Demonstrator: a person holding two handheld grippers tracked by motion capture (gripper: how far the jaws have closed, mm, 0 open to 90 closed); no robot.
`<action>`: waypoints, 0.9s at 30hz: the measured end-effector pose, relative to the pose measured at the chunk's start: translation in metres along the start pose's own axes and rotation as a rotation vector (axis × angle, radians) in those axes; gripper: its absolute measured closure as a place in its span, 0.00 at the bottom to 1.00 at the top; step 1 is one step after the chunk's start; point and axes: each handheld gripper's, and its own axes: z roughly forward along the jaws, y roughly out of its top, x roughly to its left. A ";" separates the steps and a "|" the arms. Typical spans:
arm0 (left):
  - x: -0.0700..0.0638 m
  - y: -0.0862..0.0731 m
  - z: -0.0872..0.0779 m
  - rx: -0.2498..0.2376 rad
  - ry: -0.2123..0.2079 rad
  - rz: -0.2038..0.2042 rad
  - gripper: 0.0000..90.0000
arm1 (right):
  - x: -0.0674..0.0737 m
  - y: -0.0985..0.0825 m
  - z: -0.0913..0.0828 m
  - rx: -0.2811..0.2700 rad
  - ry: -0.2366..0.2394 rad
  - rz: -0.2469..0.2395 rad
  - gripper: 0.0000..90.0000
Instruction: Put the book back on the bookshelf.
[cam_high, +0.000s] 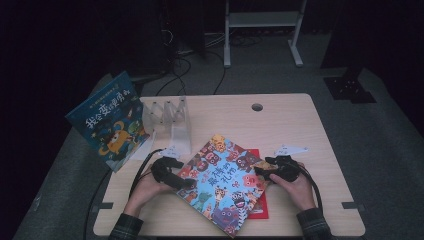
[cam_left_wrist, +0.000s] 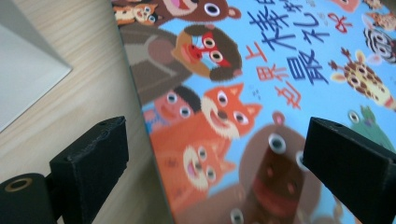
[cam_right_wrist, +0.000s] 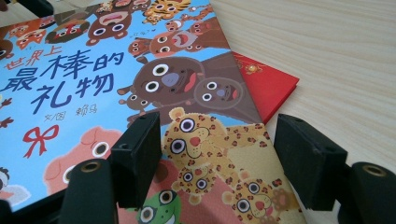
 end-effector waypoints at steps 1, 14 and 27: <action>0.001 0.001 0.002 0.004 -0.012 -0.010 0.07 | 0.000 0.000 0.000 0.000 0.000 0.000 0.35; 0.008 0.008 0.018 0.048 -0.093 -0.057 0.04 | 0.001 0.000 -0.001 0.003 -0.003 -0.011 0.35; 0.007 0.009 0.018 0.052 -0.086 -0.056 0.04 | 0.026 -0.023 -0.054 -0.009 -0.028 -0.091 0.59</action>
